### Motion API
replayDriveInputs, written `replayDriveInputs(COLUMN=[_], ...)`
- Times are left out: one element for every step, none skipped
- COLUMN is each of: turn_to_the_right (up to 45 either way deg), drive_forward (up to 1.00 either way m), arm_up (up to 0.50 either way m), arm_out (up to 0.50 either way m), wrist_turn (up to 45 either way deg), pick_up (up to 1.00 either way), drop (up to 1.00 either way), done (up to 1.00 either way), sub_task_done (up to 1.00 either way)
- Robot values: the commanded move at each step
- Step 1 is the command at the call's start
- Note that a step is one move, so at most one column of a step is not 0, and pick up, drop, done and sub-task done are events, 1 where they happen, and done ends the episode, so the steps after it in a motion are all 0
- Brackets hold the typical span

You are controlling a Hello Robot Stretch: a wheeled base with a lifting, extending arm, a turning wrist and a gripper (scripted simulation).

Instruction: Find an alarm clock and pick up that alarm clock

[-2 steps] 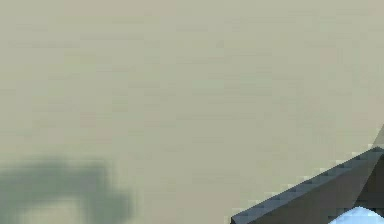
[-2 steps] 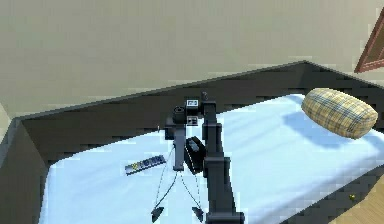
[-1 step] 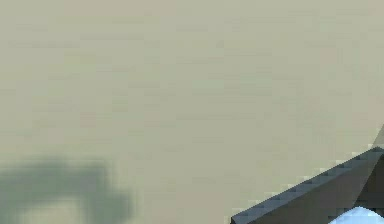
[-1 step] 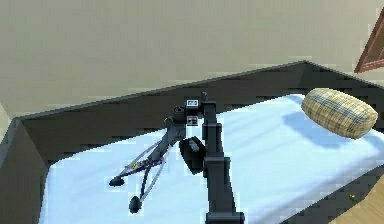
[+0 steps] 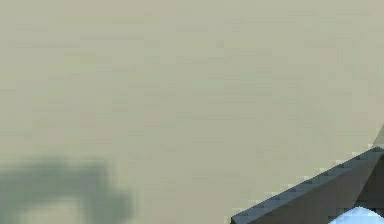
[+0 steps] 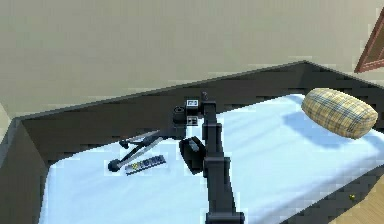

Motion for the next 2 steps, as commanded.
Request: replayDriveInputs(turn_to_the_right=[0.0, 0.0], drive_forward=[0.0, 0.0], arm_up=[0.0, 0.0], arm_out=[0.0, 0.0], wrist_turn=[45.0, 45.0], pick_up=[0.0, 0.0], drop=[0.0, 0.0], done=[0.0, 0.0], sub_task_done=[0.0, 0.0])
